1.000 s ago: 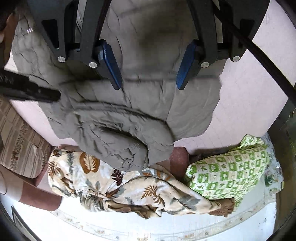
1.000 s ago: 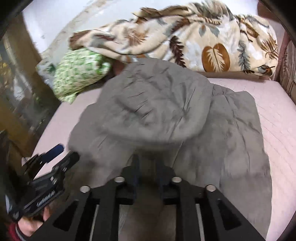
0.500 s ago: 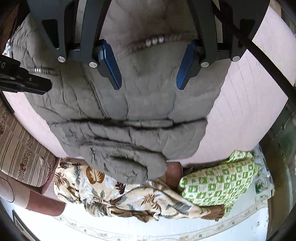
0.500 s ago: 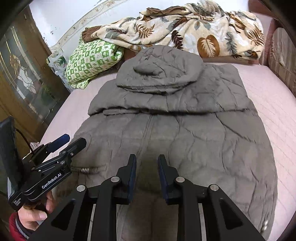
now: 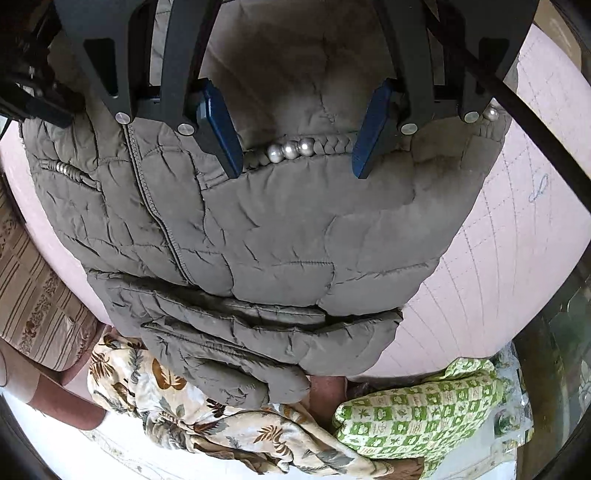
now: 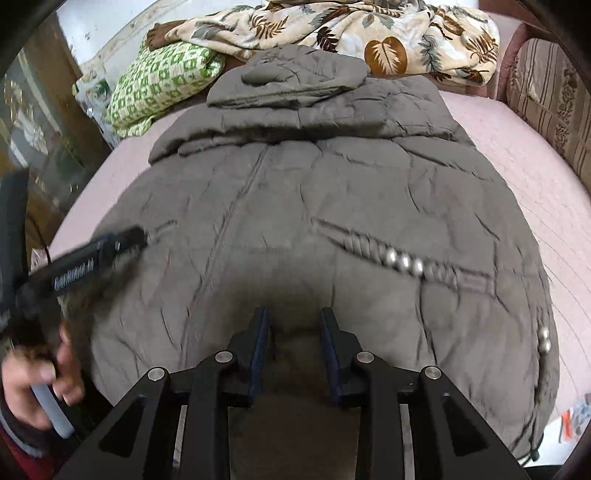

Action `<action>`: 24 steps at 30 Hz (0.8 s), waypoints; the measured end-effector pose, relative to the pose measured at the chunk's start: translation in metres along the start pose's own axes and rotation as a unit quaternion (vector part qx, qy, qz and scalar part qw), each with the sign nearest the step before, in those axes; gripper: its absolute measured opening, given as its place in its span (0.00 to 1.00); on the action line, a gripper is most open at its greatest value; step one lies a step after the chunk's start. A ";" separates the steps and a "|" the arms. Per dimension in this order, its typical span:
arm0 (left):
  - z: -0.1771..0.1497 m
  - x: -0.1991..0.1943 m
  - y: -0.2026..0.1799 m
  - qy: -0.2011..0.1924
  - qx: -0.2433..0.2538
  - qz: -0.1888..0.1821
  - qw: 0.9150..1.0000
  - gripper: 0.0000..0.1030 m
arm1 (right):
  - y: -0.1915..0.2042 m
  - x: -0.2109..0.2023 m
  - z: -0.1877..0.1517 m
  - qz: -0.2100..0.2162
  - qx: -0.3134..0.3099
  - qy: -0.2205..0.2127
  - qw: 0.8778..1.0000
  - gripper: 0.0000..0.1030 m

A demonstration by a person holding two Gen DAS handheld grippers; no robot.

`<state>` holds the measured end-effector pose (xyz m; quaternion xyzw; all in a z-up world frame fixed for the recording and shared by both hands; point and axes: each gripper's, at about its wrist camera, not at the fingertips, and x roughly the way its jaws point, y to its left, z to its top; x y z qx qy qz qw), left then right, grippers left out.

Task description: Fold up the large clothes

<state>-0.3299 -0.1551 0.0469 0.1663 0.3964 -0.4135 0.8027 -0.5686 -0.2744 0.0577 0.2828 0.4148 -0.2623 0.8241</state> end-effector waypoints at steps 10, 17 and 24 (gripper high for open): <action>-0.037 -0.042 0.004 -0.033 0.006 0.006 0.999 0.65 | -0.002 -0.024 -0.016 -0.002 -0.035 -0.064 0.997 0.51; -0.056 -0.029 0.004 -0.015 0.028 0.036 0.999 0.65 | -0.013 -0.016 -0.035 0.017 -0.032 -0.052 0.998 0.52; -0.064 -0.033 -0.002 -0.023 0.050 0.057 0.997 0.65 | -0.023 -0.032 -0.048 0.039 -0.018 -0.073 0.996 0.52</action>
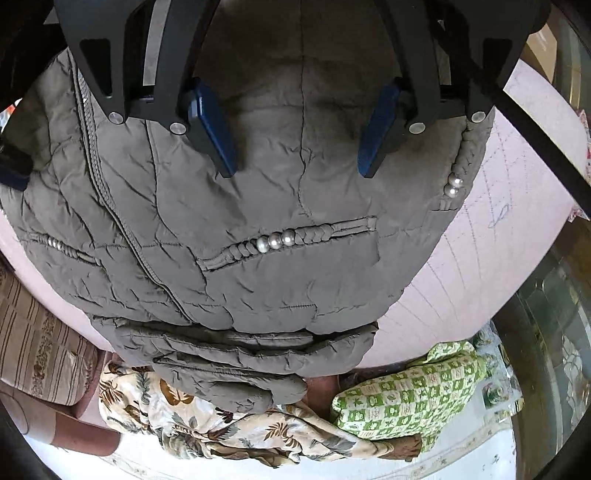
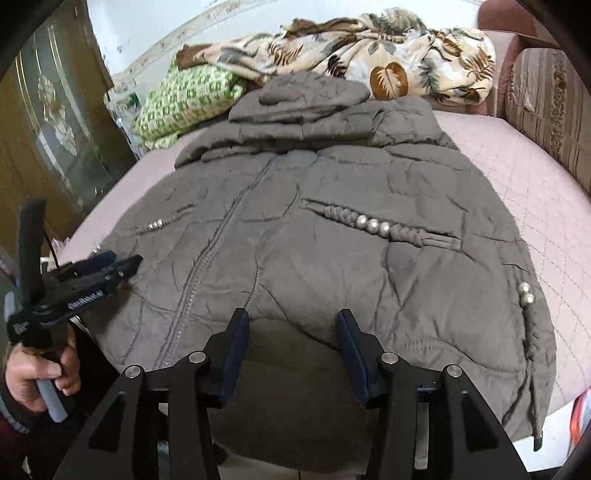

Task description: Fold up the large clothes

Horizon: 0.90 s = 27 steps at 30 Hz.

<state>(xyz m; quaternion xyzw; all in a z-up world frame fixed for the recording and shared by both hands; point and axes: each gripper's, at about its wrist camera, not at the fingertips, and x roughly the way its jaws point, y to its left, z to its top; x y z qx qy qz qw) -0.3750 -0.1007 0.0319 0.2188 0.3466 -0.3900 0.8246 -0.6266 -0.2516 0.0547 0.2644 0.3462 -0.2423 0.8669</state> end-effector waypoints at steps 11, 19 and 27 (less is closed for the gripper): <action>-0.030 0.003 0.003 -0.031 -0.001 0.033 0.999 0.82 | -0.004 0.017 -0.004 -0.003 0.004 0.027 1.000 0.76; -0.031 0.006 0.011 -0.032 -0.013 0.023 0.999 0.91 | 0.003 0.024 -0.016 -0.003 -0.030 0.017 0.999 0.89; -0.033 0.007 0.013 -0.039 -0.018 0.021 0.999 0.94 | 0.009 0.030 -0.017 -0.002 -0.047 0.013 0.999 0.97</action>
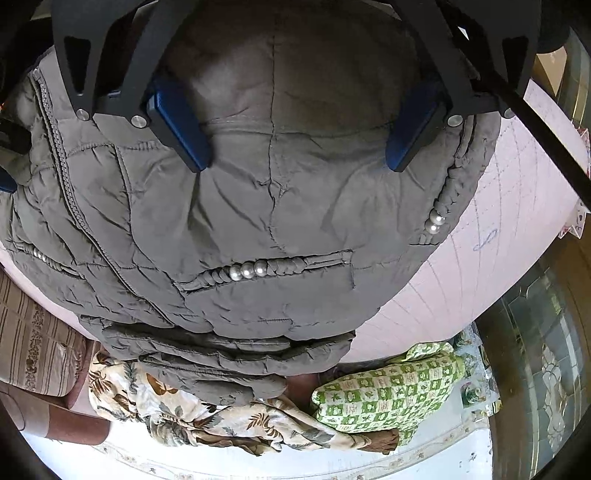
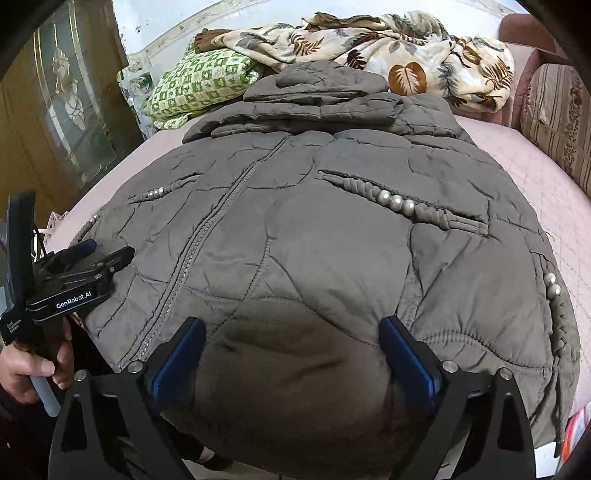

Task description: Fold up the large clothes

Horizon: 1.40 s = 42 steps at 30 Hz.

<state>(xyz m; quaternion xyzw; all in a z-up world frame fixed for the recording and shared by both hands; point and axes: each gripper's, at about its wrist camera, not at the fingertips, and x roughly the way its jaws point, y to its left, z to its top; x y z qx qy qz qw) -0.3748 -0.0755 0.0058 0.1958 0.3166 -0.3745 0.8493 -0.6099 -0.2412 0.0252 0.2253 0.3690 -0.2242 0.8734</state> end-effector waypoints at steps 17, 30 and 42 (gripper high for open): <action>0.001 -0.013 0.005 -0.009 0.000 -0.012 1.000 0.95 | -0.001 -0.009 -0.001 0.017 0.014 -0.018 1.000 0.97; 0.000 -0.054 0.092 -0.001 -0.123 0.002 0.992 0.95 | -0.077 -0.096 -0.008 0.022 0.157 -0.122 0.980 0.89; -0.028 -0.024 0.165 0.086 -0.297 -0.073 0.948 0.77 | -0.169 -0.102 -0.041 -0.002 0.363 -0.129 0.923 0.89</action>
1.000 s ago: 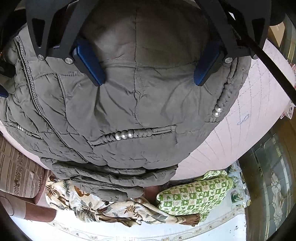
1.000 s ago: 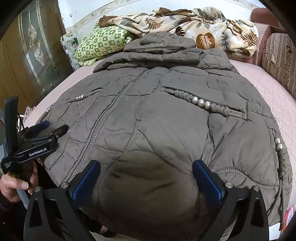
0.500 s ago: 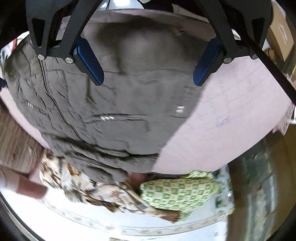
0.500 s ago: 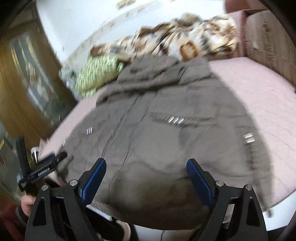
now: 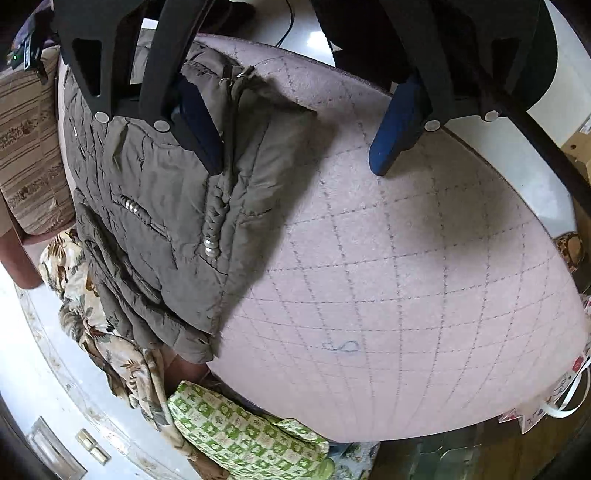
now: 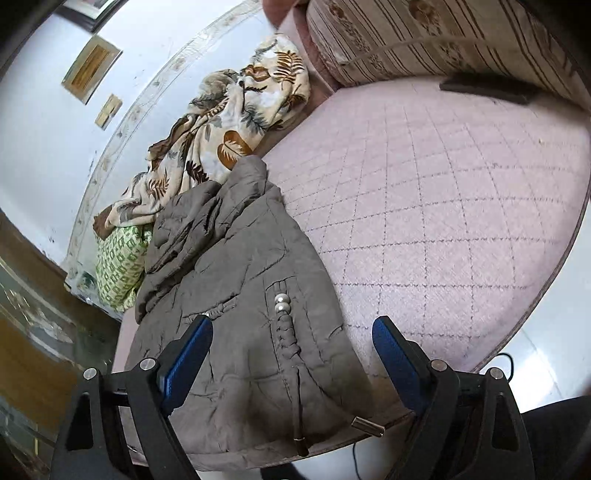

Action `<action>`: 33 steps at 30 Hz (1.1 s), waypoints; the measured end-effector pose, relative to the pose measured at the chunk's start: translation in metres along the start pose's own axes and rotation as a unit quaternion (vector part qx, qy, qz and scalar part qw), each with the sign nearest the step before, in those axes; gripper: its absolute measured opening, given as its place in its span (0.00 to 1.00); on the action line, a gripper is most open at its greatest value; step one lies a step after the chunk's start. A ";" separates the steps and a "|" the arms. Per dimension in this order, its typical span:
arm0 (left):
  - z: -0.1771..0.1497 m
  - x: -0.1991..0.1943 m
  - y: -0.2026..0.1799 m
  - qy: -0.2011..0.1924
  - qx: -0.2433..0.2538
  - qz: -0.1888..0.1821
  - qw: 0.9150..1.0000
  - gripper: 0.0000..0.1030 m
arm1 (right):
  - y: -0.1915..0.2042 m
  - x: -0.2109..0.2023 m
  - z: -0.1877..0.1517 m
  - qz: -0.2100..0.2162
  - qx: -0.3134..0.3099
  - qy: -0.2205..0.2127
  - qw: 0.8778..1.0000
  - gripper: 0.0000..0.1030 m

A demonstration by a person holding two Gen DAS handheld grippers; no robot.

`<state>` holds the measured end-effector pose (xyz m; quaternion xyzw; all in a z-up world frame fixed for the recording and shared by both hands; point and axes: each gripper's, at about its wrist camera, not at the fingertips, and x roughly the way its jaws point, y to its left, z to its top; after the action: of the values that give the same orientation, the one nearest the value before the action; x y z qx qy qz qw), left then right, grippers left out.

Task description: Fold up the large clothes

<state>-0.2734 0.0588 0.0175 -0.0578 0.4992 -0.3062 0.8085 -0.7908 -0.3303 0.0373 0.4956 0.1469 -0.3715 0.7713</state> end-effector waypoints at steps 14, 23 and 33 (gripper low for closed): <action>-0.016 0.014 -0.039 0.009 0.069 -0.007 0.998 0.77 | -0.018 0.030 -0.017 0.046 0.049 0.074 0.995 0.77; -0.043 0.011 -0.059 -0.009 0.096 -0.037 0.995 0.77 | -0.009 0.043 -0.032 0.064 0.036 0.107 0.992 0.55; -0.046 0.012 -0.069 -0.033 0.117 -0.038 0.992 0.68 | 0.006 0.046 -0.039 0.085 0.015 0.109 0.990 0.39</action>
<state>-0.3387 0.0060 0.0133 0.0078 0.4303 -0.3906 0.8138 -0.7497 -0.3151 -0.0047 0.5552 0.1820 -0.2499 0.7721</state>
